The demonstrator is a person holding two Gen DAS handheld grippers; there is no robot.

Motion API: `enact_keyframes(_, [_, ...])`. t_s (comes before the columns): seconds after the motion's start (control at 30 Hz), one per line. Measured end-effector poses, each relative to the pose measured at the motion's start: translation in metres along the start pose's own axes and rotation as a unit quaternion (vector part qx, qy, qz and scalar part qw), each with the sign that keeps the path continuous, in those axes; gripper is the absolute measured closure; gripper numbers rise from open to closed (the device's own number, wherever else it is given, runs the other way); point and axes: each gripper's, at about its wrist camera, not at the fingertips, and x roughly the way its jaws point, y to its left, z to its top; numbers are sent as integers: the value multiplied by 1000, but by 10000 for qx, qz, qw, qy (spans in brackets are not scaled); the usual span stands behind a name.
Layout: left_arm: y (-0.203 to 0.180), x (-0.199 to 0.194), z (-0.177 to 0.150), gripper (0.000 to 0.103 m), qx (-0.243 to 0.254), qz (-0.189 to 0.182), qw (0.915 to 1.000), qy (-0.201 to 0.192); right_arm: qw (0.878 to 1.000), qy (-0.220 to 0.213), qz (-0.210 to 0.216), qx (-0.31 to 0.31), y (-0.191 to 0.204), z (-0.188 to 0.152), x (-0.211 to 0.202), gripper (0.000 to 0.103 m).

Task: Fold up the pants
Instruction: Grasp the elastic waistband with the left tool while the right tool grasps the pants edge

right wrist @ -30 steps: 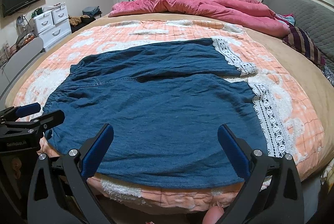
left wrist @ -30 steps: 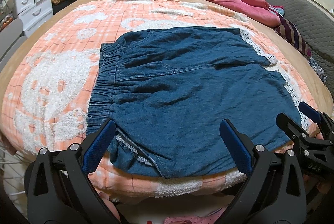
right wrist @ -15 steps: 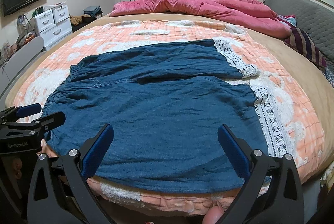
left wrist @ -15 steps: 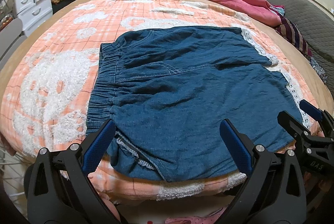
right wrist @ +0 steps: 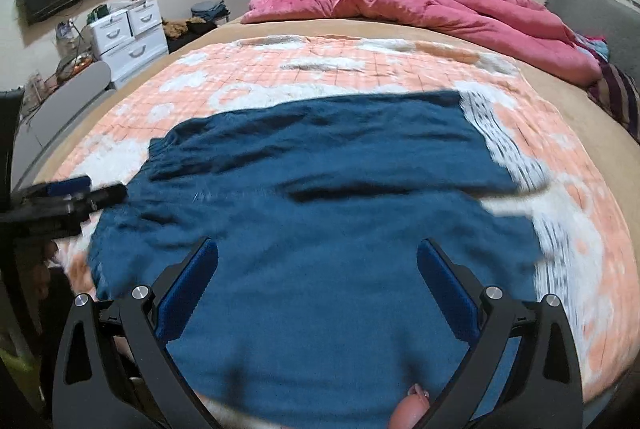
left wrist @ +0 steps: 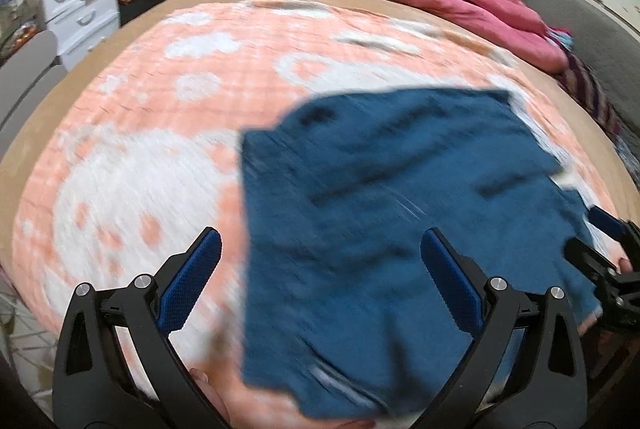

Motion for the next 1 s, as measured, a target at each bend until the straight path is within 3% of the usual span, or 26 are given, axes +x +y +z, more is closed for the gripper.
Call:
enact_keyframes(0.2, [30, 34, 47, 9, 90, 149, 9998, 33, 9988, 171, 101, -452, 4, 44, 45, 4])
enact_keyframes(0.43, [25, 82, 65, 12, 618, 45, 9978, 229, 9961, 444, 241, -719, -2, 89, 98, 4])
enact_keyframes(0.53, [33, 103, 66, 27, 552, 67, 9979, 322, 9940, 475, 337, -928, -1, 103, 114, 4])
enact_keyframes(0.6, [40, 115, 64, 50, 395, -130, 9982, 436, 9918, 514, 419, -1093, 3, 111, 125, 4])
enact_keyframes(0.67, [45, 121, 62, 62, 323, -446, 9975, 437, 9878, 610, 510, -1339, 9, 120, 138, 4])
enact_keyframes(0.7, [44, 122, 62, 68, 383, -417, 9975, 423, 9855, 657, 556, -1466, 13, 124, 144, 4])
enact_keyframes(0.8, [47, 116, 64, 76, 351, -533, 9975, 302, 9772, 767, 698, -1853, 25, 134, 162, 4])
enact_keyframes(1.0, [47, 93, 66, 78, 405, -708, 9966, -148, 9599, 981, 849, -2486, 43, 153, 197, 5])
